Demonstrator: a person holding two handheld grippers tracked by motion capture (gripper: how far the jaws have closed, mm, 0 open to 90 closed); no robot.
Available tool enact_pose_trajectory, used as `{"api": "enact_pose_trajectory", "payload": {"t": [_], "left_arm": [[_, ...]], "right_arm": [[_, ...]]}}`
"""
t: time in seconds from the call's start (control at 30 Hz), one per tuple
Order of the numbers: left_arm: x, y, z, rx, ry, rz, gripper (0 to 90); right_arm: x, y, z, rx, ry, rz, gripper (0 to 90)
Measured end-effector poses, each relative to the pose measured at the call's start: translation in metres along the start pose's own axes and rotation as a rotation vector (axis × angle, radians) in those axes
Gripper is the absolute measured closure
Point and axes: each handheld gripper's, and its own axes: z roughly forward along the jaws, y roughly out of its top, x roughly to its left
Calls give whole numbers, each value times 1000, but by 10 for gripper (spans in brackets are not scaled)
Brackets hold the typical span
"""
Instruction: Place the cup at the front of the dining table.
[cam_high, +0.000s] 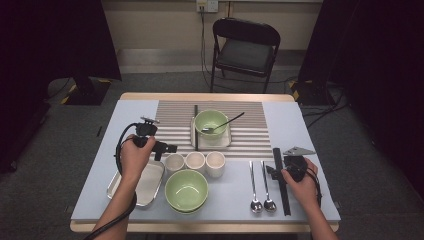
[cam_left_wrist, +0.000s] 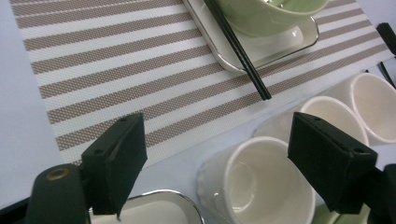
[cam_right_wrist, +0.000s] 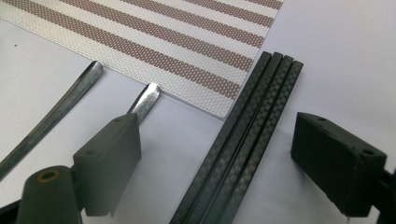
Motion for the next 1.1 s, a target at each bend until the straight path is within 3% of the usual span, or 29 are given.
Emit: {"api": "enact_pose_trajectory", "payload": {"t": [0.43,0.67,0.83,1.1], "left_arm": [[-2,-4,1,18,-8,38,182],[0,-9,2,24,-43,48,175],[2,-12,4,26,-30,34,176],[3,-17,10,52,-15,46,206]], "right_arm": [[0,0,0,1,1,0,152],[0,0,0,1,1,0,152],[0,0,0,0,1,-1,152],[0,0,0,1,1,0,152]]}}
